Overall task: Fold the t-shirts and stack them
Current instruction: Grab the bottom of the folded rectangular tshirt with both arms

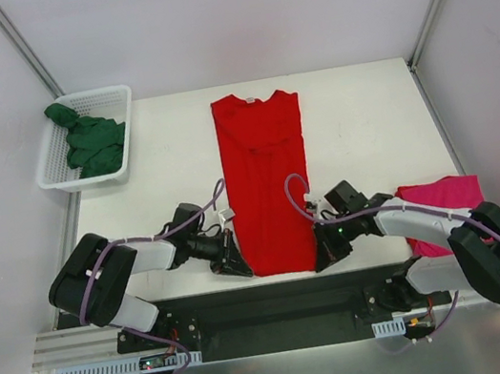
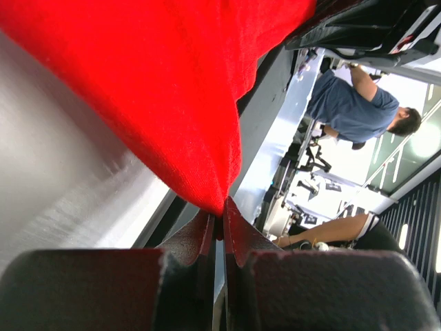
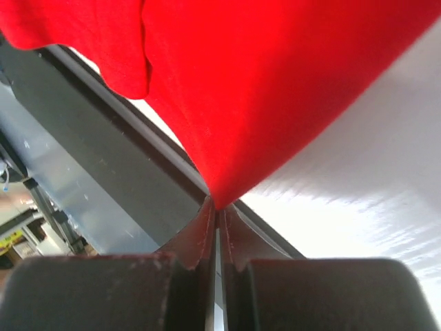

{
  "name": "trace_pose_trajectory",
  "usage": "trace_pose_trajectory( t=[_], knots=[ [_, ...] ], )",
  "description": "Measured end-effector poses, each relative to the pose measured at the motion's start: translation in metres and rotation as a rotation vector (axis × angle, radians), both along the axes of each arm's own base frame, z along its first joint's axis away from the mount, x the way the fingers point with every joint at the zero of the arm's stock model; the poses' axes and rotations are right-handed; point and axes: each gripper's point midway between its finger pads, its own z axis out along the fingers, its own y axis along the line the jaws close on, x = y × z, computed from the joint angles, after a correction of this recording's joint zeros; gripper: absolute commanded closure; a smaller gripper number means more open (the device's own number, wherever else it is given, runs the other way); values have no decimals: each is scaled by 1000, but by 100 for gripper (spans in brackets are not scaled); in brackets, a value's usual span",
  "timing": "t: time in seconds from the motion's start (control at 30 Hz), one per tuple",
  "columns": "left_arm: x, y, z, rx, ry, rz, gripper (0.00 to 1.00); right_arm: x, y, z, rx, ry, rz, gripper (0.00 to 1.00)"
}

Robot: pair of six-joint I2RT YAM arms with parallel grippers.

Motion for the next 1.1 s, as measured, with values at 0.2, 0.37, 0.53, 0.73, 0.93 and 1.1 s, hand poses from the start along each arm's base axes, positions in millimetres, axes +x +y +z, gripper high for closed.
trace_pose_trajectory(
  t=[0.2,0.37,0.53,0.73,0.93,1.1],
  knots=[
    [-10,3,-3,15,17,-30,100,-11,-3,1,-13,39,44,99],
    [-15,4,-2,20,18,-45,100,-12,-3,9,-13,47,69,99],
    [-16,5,7,7,-4,-46,100,-14,-5,22,12,7,78,99],
    [-18,4,25,-32,-69,-56,100,-18,-7,45,64,-61,86,99],
    [-33,2,30,-42,-64,-107,100,-28,-12,55,78,-76,94,99],
    [-47,2,36,-56,-78,-160,100,-36,-15,62,87,-84,105,99]
  ],
)
